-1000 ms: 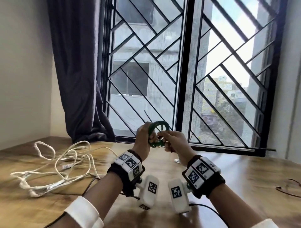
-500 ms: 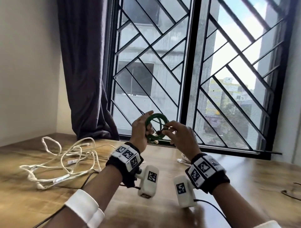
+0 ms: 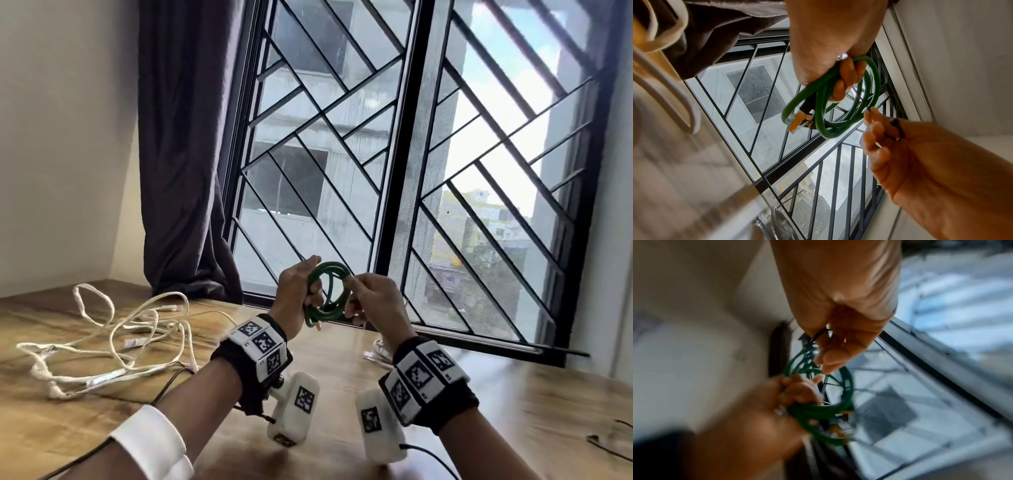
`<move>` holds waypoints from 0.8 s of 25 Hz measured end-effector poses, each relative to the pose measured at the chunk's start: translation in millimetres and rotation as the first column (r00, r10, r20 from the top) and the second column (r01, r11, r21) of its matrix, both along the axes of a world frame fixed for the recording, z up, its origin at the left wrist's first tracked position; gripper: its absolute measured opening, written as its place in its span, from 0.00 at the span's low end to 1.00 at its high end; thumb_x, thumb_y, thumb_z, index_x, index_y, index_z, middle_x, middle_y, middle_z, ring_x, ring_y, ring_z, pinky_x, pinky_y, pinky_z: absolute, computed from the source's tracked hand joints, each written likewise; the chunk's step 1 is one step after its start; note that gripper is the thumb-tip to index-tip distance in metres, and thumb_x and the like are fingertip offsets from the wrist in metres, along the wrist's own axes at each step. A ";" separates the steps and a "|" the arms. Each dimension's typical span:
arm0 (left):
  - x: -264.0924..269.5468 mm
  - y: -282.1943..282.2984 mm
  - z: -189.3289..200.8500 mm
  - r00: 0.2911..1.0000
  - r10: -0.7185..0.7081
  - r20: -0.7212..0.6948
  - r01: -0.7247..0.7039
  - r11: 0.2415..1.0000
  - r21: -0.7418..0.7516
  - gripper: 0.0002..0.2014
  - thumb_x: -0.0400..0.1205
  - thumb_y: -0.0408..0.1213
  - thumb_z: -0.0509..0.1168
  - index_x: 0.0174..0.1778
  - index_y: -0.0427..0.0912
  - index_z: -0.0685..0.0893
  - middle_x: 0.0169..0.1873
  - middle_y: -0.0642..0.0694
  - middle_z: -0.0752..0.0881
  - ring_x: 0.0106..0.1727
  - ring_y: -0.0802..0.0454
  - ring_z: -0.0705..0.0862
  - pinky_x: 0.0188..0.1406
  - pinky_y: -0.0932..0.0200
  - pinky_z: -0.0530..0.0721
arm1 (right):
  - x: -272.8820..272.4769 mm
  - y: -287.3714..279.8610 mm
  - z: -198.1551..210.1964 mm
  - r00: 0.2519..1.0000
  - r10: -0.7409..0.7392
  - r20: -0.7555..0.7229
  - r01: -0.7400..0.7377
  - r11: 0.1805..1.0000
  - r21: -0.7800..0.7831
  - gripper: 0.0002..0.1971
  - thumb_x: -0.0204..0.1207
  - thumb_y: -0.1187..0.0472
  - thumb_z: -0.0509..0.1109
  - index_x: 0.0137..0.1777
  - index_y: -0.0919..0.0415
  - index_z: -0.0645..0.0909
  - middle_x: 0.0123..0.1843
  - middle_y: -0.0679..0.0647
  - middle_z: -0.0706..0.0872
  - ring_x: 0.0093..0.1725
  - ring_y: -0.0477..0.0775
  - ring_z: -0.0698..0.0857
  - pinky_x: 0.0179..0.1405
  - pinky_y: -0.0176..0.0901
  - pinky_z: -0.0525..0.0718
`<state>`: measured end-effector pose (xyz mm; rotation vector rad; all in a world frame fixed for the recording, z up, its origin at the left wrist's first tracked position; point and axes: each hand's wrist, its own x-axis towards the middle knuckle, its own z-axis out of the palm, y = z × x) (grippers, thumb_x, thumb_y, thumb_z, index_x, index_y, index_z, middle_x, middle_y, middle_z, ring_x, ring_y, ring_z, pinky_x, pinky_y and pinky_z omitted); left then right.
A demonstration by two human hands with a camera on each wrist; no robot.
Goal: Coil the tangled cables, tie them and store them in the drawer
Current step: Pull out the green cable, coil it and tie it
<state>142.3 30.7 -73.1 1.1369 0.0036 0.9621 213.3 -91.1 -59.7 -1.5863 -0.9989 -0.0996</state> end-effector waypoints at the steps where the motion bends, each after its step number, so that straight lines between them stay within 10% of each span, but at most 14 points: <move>1: 0.3 1.0 -0.1 1.000 0.007 -0.001 -0.007 1.000 -0.004 0.10 0.85 0.41 0.60 0.53 0.38 0.79 0.16 0.52 0.67 0.15 0.58 0.61 0.19 0.64 0.61 | -6.1 -0.1 -1.9 0.968 0.137 -0.212 -0.132 0.991 0.037 0.09 0.81 0.61 0.64 0.41 0.64 0.80 0.26 0.56 0.82 0.22 0.49 0.82 0.19 0.37 0.80; 4: -1.3 1.0 1.4 1.000 0.011 0.008 -0.011 1.000 -0.012 0.13 0.86 0.40 0.58 0.55 0.35 0.82 0.15 0.52 0.67 0.14 0.58 0.60 0.17 0.65 0.61 | -17.9 1.8 -6.7 0.833 0.328 -0.445 -0.345 0.938 0.046 0.07 0.82 0.63 0.63 0.47 0.66 0.80 0.23 0.54 0.82 0.21 0.49 0.83 0.19 0.34 0.80; 13: -8.5 -3.4 11.2 0.982 0.191 -0.005 -0.190 0.981 0.024 0.13 0.87 0.40 0.56 0.50 0.37 0.83 0.16 0.50 0.69 0.14 0.59 0.63 0.12 0.68 0.63 | -3.1 -8.3 3.0 0.781 0.577 -0.238 -0.560 0.816 0.139 0.11 0.75 0.62 0.70 0.56 0.66 0.81 0.43 0.54 0.86 0.40 0.47 0.85 0.45 0.39 0.87; 20: -8.7 -8.6 11.9 0.963 0.259 -0.079 -0.250 0.962 0.108 0.15 0.89 0.39 0.50 0.57 0.36 0.80 0.20 0.46 0.68 0.12 0.60 0.63 0.13 0.69 0.61 | 3.5 -12.2 8.2 0.930 0.362 -0.062 -0.333 0.904 0.268 0.08 0.78 0.59 0.68 0.44 0.62 0.87 0.35 0.46 0.87 0.30 0.40 0.80 0.30 0.33 0.84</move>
